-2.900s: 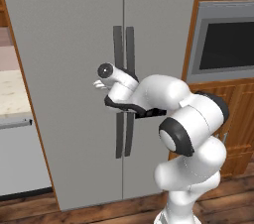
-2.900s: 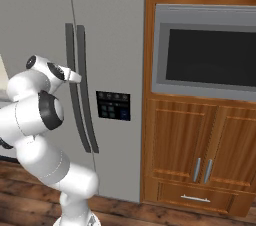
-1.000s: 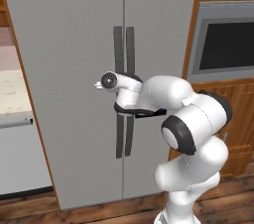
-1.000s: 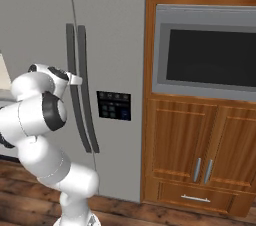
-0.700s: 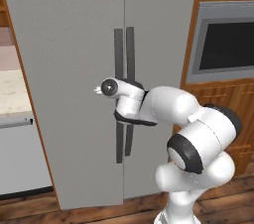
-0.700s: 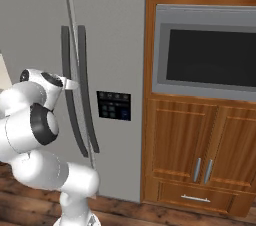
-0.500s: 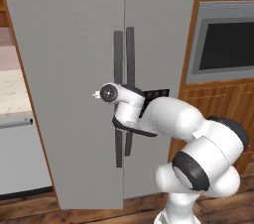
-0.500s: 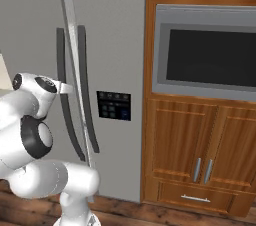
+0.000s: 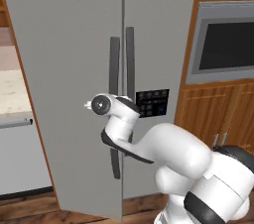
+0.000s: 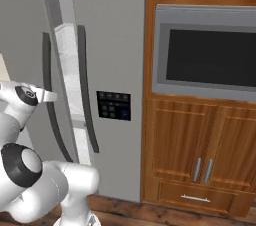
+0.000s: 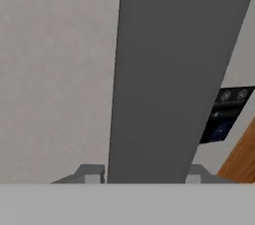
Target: Place one of the steaks on the plate and the other in the bowl. Then place the bowl in the fridge.
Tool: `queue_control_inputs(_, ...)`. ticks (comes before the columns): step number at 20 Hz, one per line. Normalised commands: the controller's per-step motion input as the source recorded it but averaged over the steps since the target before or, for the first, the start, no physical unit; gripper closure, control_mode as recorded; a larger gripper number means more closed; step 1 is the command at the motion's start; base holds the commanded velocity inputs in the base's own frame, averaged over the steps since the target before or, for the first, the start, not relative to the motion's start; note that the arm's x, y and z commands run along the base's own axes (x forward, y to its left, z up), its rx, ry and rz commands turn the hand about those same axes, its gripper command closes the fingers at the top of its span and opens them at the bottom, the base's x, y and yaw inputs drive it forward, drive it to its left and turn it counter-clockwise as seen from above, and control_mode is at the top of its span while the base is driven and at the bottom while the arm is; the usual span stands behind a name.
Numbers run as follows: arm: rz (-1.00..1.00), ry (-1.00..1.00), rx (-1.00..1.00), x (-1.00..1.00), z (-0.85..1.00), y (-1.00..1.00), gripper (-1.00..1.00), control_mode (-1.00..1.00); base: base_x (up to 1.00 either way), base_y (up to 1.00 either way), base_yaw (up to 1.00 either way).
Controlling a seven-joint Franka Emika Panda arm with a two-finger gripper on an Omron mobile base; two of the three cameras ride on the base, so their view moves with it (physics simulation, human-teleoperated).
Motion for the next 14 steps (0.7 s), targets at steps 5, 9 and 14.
queue_control_inputs(5, 0.0, 0.15, -0.04, -0.56, -0.08, 0.68, 1.0, -1.0, 0.0, 0.0, 0.0)
queue_control_inputs(9, 0.0, 0.18, -0.05, -0.54, -0.08, 0.77, 1.0, -1.0, 0.0, 0.0, 0.0)
queue_control_inputs(14, 0.01, 0.13, -0.1, -0.42, -0.14, 0.79, 1.0, -1.0, 0.0, 0.0, 0.0)
